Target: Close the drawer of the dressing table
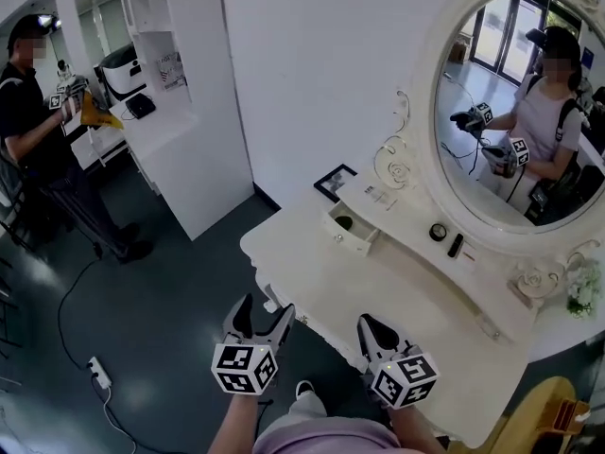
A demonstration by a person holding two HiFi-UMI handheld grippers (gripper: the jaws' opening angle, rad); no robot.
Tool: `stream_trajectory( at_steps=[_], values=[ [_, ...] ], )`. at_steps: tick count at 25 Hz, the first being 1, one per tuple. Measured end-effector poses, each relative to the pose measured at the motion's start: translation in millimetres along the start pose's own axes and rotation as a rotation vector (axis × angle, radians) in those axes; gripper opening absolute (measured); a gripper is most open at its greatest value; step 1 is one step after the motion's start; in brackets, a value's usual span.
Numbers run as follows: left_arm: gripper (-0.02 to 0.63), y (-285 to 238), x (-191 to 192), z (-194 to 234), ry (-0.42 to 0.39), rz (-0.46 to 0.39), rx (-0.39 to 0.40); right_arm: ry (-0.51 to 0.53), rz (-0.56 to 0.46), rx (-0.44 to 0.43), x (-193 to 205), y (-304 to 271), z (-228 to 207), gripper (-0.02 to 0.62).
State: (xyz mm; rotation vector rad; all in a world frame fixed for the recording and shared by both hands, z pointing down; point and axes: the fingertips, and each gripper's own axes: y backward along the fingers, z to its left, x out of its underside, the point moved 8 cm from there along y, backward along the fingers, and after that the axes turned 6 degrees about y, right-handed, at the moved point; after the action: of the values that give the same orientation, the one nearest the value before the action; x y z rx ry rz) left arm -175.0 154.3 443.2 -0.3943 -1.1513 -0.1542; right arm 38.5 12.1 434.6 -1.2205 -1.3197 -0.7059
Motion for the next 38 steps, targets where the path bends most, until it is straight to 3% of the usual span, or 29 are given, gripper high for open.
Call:
stream_trajectory(
  at_steps=[17,38],
  values=[
    [0.374,-101.9,-12.6,12.7,-0.038,0.090,0.140,-0.064,0.019,0.190,-3.8,-32.3,-45.7,0.003],
    [0.318,-203.7,-6.3,-32.5,-0.161,0.199,0.201,-0.121,-0.020,0.225,-17.7,-40.7,-125.8,0.003]
  ],
)
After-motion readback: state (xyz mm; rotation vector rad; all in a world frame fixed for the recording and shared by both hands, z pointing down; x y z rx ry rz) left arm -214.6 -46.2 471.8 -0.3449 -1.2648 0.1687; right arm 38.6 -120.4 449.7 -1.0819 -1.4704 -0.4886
